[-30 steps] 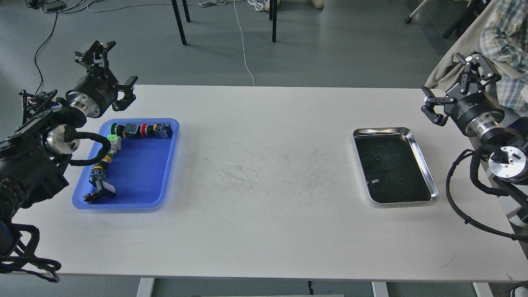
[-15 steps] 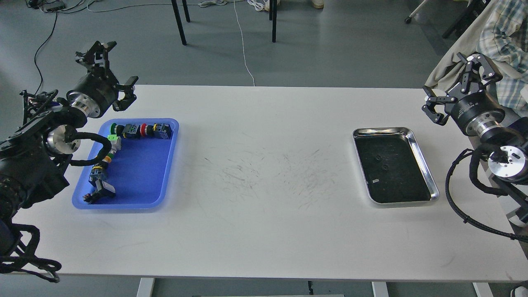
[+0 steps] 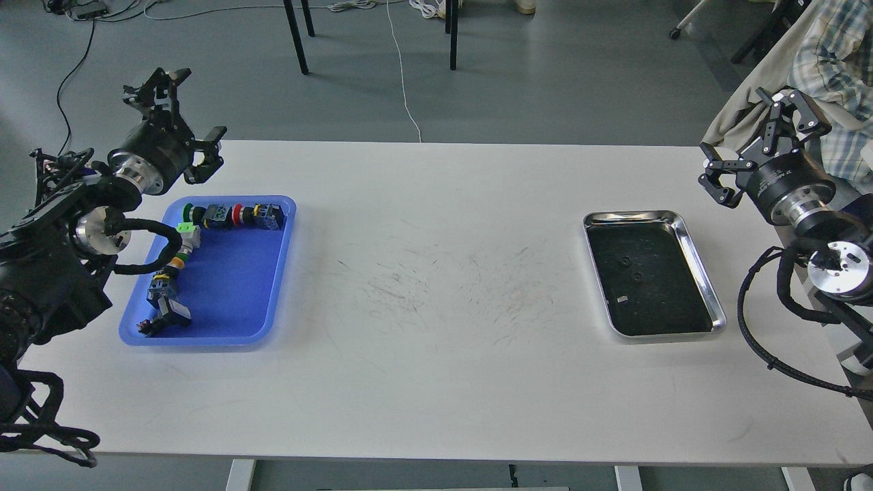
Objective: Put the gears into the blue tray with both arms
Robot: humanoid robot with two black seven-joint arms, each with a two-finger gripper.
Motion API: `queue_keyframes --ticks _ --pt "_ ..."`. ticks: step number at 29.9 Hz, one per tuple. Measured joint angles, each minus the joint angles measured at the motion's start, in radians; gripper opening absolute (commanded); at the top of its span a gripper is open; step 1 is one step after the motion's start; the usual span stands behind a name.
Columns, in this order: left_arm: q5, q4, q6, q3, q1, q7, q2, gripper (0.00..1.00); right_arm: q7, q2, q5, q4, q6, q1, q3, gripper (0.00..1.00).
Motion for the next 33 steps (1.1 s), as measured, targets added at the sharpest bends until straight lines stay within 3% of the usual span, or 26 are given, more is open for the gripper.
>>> queue_keyframes --ticks 10,19,25,33 --pt "0.0 0.0 0.0 -0.002 0.0 -0.001 0.003 0.99 -0.005 -0.048 -0.003 0.002 0.0 0.003 -0.012 1.0" --pt "0.001 0.0 0.0 -0.003 -0.006 -0.002 0.015 0.99 -0.072 -0.173 -0.025 0.012 0.016 0.081 -0.169 1.0" --pt "0.001 0.0 0.0 -0.005 -0.01 -0.003 0.028 0.99 -0.078 -0.247 -0.244 0.025 0.043 0.194 -0.3 1.0" --pt "-0.002 0.0 0.0 -0.005 -0.009 -0.004 0.035 0.99 -0.069 -0.279 -0.472 0.039 0.12 0.239 -0.333 0.99"
